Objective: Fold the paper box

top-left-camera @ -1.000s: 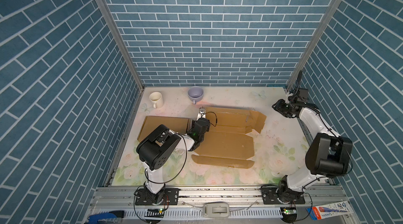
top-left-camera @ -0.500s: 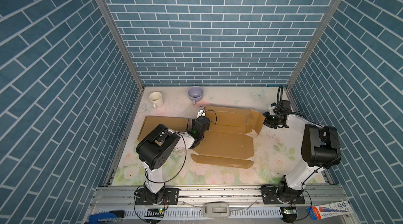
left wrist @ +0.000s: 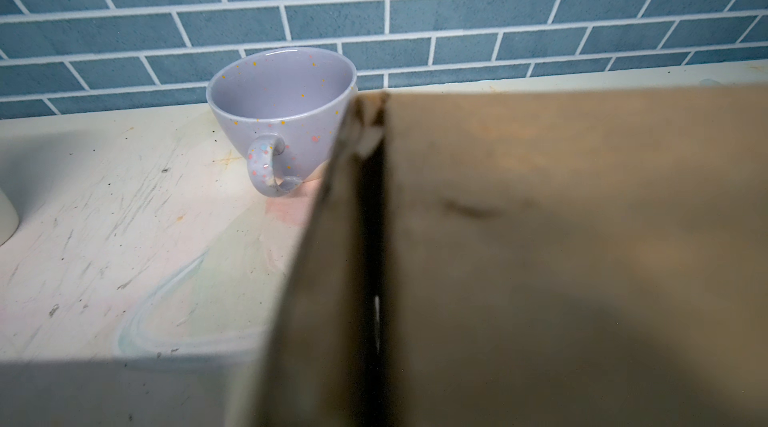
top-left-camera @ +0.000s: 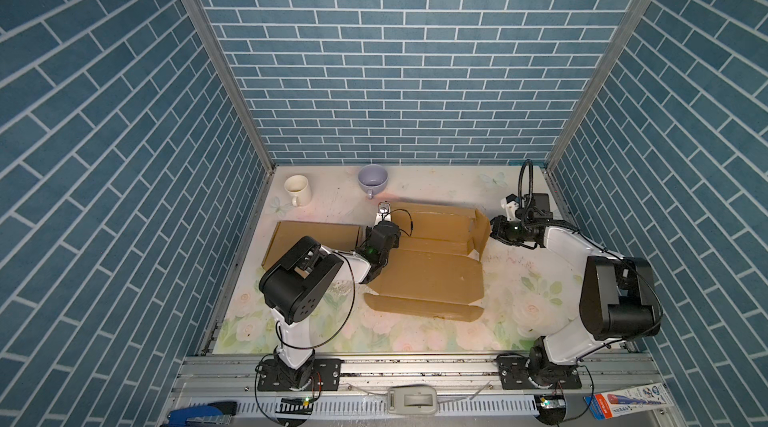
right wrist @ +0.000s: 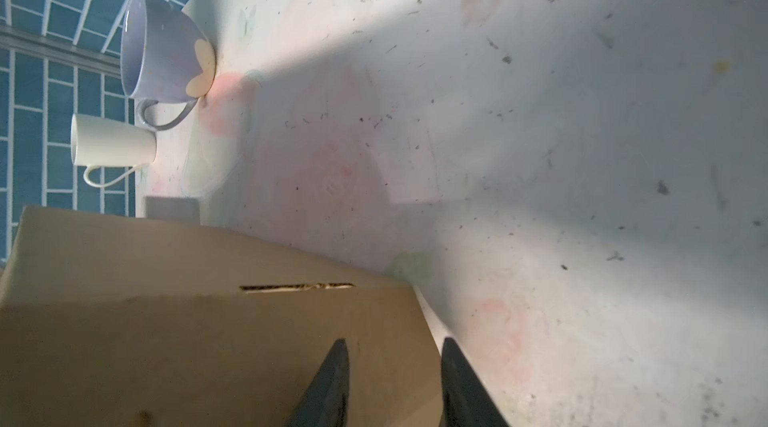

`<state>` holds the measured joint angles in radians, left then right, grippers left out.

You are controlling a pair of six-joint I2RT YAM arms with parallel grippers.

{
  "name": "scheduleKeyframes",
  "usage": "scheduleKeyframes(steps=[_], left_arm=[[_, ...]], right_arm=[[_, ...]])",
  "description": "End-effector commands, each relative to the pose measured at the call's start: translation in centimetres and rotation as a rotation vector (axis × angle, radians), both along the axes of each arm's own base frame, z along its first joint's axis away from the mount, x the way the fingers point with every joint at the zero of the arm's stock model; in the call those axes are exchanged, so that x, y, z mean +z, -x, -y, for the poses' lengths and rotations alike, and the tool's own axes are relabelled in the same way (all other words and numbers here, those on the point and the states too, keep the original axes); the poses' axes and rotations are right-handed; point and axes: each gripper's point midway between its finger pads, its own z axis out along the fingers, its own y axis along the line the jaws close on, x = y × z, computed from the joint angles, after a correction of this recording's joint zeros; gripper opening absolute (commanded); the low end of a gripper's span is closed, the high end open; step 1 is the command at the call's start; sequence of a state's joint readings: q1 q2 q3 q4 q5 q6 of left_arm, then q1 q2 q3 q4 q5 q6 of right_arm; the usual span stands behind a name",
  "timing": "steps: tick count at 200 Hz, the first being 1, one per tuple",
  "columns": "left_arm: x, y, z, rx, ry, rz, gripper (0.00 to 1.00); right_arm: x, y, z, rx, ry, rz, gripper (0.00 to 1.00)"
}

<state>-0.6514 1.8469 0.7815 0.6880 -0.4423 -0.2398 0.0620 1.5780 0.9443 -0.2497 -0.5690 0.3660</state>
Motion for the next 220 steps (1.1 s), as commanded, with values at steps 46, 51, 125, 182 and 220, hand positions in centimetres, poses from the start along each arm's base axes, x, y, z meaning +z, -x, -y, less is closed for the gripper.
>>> scheduleKeyframes(steps=[46, 51, 125, 182, 220], left_arm=[[-3.6, 1.0, -1.4, 0.003, -0.063, -0.125, 0.00], [-3.6, 1.0, -1.5, 0.004, -0.062, -0.124, 0.00], [-3.8, 1.1, -1.6, 0.004, -0.062, -0.132, 0.00], [-3.7, 1.1, -1.4, -0.011, -0.065, -0.144, 0.00], [-4.0, 1.2, -1.3, -0.017, -0.065, -0.153, 0.00]], right_arm=[[0.0, 4.3, -2.7, 0.116, 0.030, -0.022, 0.37], [-0.1, 4.4, -2.8, 0.120, 0.039, -0.017, 0.37], [-1.8, 3.4, -4.2, 0.142, 0.163, 0.061, 0.41], [-1.0, 2.1, -6.3, 0.155, 0.186, 0.206, 0.44], [-0.2, 1.2, -6.8, 0.143, 0.192, 0.272, 0.44]])
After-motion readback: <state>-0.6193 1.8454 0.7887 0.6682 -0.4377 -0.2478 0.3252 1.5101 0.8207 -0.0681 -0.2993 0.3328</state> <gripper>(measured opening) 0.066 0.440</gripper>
